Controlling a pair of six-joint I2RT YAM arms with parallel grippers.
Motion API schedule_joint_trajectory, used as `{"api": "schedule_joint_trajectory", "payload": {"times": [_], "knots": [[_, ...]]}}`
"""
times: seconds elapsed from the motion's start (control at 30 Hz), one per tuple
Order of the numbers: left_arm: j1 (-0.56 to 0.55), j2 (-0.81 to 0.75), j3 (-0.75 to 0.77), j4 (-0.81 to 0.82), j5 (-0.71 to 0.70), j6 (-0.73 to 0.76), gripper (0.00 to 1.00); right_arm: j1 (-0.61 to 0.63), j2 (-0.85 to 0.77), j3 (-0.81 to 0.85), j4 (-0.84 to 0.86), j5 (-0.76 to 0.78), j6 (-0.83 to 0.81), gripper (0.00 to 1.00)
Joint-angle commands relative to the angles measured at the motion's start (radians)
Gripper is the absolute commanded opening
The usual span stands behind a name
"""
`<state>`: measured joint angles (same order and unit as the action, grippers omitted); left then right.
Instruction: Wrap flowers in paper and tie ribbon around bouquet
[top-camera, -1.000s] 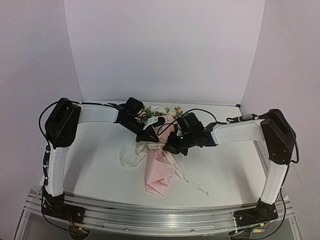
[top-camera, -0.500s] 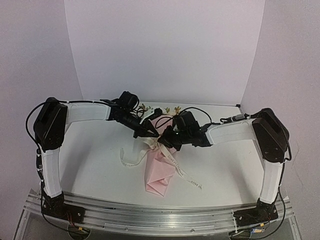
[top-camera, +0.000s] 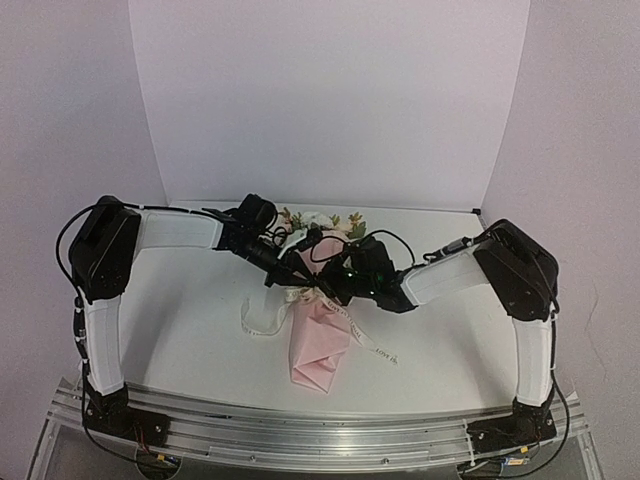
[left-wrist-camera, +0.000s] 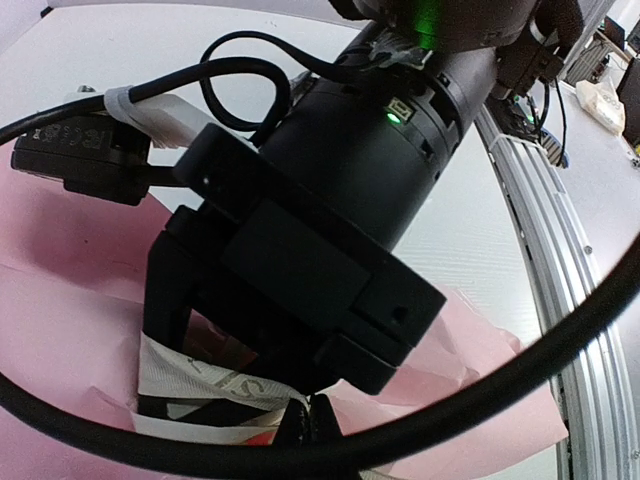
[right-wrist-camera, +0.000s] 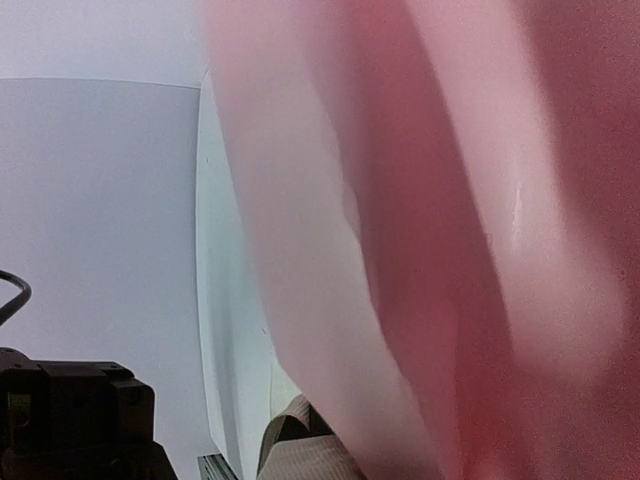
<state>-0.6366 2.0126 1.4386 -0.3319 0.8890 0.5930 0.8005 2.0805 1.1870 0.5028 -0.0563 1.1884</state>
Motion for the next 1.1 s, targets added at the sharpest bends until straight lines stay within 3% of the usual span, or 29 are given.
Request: {"api": "schedule_joint_trajectory", "payload": {"times": [0.0,0.1,0.2,0.33,0.43,0.5,0.63,0.73,0.83,0.9,0.97,1.07], "knots": [[-0.006,0.028,-0.011,0.002,0.056,-0.013,0.00,-0.012,0.053,-0.039,0.196,0.014,0.028,0.00],[-0.006,0.045,-0.005,-0.012,0.054,-0.010,0.07,-0.013,0.099,-0.026,0.213,-0.022,0.021,0.00],[-0.004,0.051,0.027,-0.058,0.060,0.001,0.33,-0.014,0.119,-0.031,0.218,-0.033,0.027,0.00],[0.026,0.028,0.114,-0.161,0.096,0.050,0.53,-0.012,0.114,-0.050,0.224,-0.030,0.003,0.00],[0.052,0.028,0.214,-0.355,0.150,0.251,0.67,-0.014,0.128,-0.041,0.229,-0.042,-0.005,0.00],[0.063,0.032,0.274,-0.507,0.170,0.408,0.70,-0.013,0.142,-0.028,0.237,-0.056,-0.009,0.00],[0.100,0.065,0.370,-0.725,0.185,0.641,0.73,-0.013,0.154,-0.026,0.250,-0.055,-0.014,0.00],[0.143,0.091,0.431,-0.720,0.215,0.621,0.71,-0.014,0.154,-0.025,0.253,-0.055,-0.026,0.00],[0.201,0.117,0.419,-0.447,0.204,0.298,0.55,-0.013,0.155,-0.022,0.254,-0.054,-0.024,0.00],[0.222,0.126,0.357,-0.236,0.116,0.169,0.41,-0.013,0.155,-0.019,0.253,-0.054,-0.025,0.00],[0.215,0.147,0.292,-0.080,0.015,0.152,0.35,-0.013,0.155,-0.018,0.254,-0.053,-0.029,0.00],[0.187,0.227,0.320,-0.056,-0.017,0.197,0.29,-0.013,0.156,-0.016,0.253,-0.053,-0.033,0.00]]}}
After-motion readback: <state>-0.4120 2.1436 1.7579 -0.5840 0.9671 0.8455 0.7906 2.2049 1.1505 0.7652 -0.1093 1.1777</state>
